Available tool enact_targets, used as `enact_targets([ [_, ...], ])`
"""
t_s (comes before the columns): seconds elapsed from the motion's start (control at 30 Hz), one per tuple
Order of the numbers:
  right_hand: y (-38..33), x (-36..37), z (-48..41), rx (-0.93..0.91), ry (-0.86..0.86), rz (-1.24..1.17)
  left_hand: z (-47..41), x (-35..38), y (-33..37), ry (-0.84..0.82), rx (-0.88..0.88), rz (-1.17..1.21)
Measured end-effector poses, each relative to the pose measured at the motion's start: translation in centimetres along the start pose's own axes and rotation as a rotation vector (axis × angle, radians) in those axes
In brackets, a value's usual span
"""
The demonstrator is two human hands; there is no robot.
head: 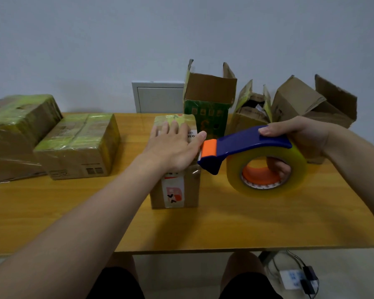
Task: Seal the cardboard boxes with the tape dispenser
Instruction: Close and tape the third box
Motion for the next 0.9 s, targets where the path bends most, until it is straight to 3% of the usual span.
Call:
enact_targets([
  [0.13,0.9,-0.5,-0.1,-0.043,-0.125,-0.024,-0.1,0.2,0.0,0.002,0.009,-0.043],
  [0.37,2.0,-1.8,0.5,-0.026,-0.14,-0.004,-0.1,0.0,0.3,-0.028,-0.012,-0.04],
  [0.6,-4.0,0.7,0.2,0.037,-0.02,0.345,0.0,-0.2,0.5,-0.04,-0.024,-0.035],
  [0.9,-11.7,5.1,-1.6,0.301,0.071,0.699,-0.3,0.0,0.3,-0.017,-0.012,-0.007],
])
Point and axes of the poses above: each hand's wrist, its own z-axis away from the middle knuckle, its own x-axis out of the palm, y = z × x, the point moved 2 cm from there along -z, towards the middle knuckle, and after that the axes turned 7 degrees about y, right-handed, at the moved point
